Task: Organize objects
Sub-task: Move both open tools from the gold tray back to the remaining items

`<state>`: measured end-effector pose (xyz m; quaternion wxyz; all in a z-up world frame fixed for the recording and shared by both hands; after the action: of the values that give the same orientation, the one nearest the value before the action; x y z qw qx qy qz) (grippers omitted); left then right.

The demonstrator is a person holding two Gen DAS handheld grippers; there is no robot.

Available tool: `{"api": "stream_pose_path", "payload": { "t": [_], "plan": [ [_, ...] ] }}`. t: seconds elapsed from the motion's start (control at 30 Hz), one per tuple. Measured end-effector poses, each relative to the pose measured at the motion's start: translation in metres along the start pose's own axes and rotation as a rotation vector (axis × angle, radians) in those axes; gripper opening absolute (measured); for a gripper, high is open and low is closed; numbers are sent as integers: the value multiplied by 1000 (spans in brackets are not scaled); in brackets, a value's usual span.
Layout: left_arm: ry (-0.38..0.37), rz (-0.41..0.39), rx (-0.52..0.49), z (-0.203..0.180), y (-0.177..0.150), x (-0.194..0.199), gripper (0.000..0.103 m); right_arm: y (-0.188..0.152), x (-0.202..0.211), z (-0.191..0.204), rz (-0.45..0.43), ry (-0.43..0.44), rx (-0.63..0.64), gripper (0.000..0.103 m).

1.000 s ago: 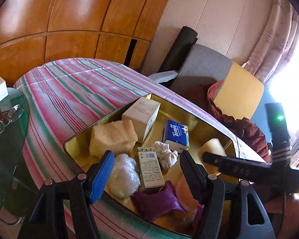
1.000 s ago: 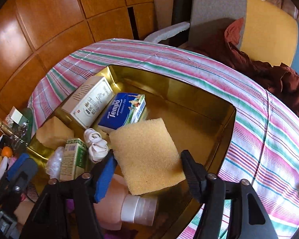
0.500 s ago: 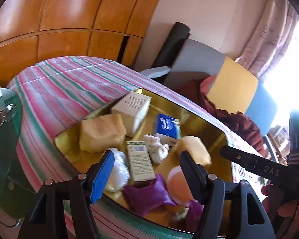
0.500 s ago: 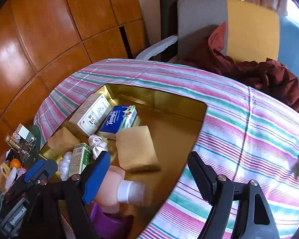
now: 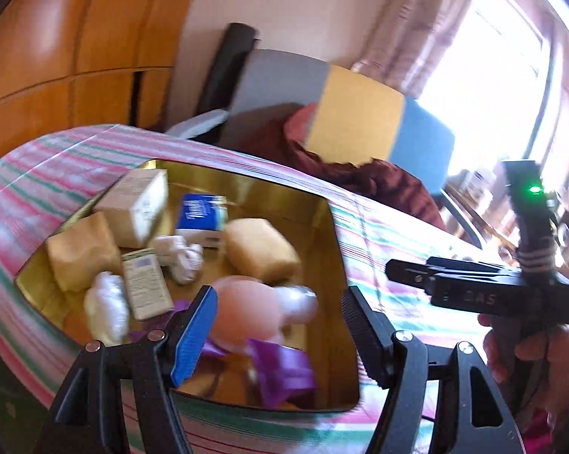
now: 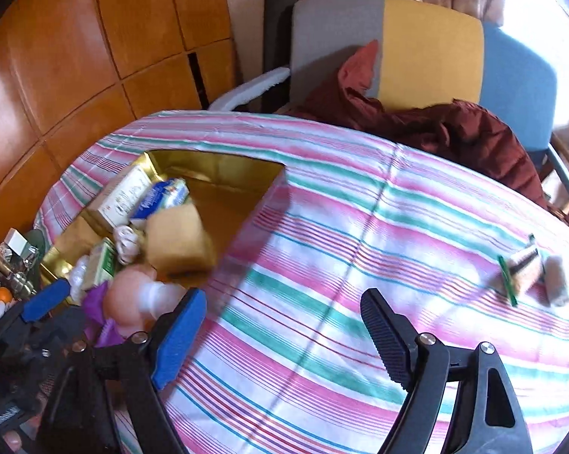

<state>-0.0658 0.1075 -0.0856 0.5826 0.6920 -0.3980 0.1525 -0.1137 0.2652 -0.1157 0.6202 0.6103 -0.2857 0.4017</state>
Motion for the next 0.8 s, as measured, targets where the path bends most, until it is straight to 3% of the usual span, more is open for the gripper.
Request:
{"api": "stream_pose_path", "payload": {
  "t": [0.23,0.4,0.57,0.67,0.8],
  "plan": [
    [-92,46,-110,-46,-12,2,69,-36,0,-73,55,-89,-86,84],
    [-110,58,-202,-73,-22,3,69,-62,0,-142,153,-170,-189,84],
    [-132,86,-226,-89,-31,3,69,-82,5,-216,217,-219,-347,84],
    [-135,98,-241,-96,-35,2,69,-83,15,-260,197,-256,-416,84],
    [-134,116,-256,-103,-37,-1,69,-66,34,-311,106,-346,-427,84]
  ]
}}
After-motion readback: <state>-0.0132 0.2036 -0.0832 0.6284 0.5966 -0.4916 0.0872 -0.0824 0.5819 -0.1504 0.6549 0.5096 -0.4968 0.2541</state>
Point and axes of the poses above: each gripper's, at about its wrist camera, not at the fingertips, and x roughly against the way its jaws point, z to its left, y to its top, the point moved 10 cm from there along -x, roughly the way its jaws point, and after that the axes turned 7 degrees about z, right-handed, at the moved point
